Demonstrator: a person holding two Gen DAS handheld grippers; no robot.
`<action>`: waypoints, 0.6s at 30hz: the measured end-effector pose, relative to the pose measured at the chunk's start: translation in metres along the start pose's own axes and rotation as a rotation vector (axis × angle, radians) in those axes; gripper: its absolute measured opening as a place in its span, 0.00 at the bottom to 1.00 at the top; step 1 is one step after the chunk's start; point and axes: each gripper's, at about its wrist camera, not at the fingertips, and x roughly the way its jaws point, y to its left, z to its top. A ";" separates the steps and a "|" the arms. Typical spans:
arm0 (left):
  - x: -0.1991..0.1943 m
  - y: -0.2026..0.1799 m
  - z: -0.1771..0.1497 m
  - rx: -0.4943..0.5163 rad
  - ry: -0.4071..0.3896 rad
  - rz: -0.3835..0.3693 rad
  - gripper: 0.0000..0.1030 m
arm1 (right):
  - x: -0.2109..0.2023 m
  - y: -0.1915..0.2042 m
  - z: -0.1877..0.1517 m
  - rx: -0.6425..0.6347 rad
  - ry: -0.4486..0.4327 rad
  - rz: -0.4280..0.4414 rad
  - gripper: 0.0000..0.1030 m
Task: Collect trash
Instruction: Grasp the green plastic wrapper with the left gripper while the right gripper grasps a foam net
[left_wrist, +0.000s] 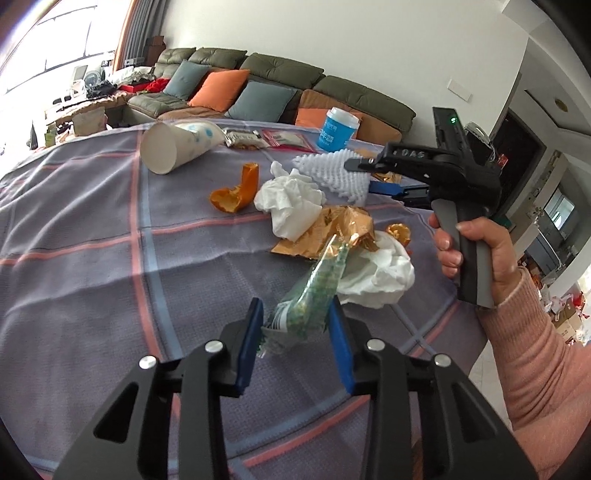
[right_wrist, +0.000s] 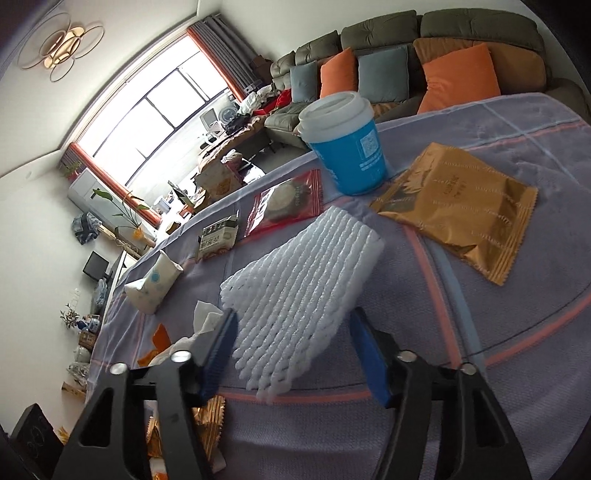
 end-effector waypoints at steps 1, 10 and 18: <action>-0.004 0.001 0.000 -0.001 -0.009 0.002 0.32 | 0.000 0.000 -0.001 0.005 0.004 0.005 0.36; -0.036 0.016 -0.008 -0.046 -0.063 0.038 0.28 | -0.017 0.014 -0.008 -0.023 -0.052 0.023 0.11; -0.066 0.036 -0.013 -0.101 -0.120 0.065 0.28 | -0.041 0.053 -0.012 -0.119 -0.117 0.071 0.11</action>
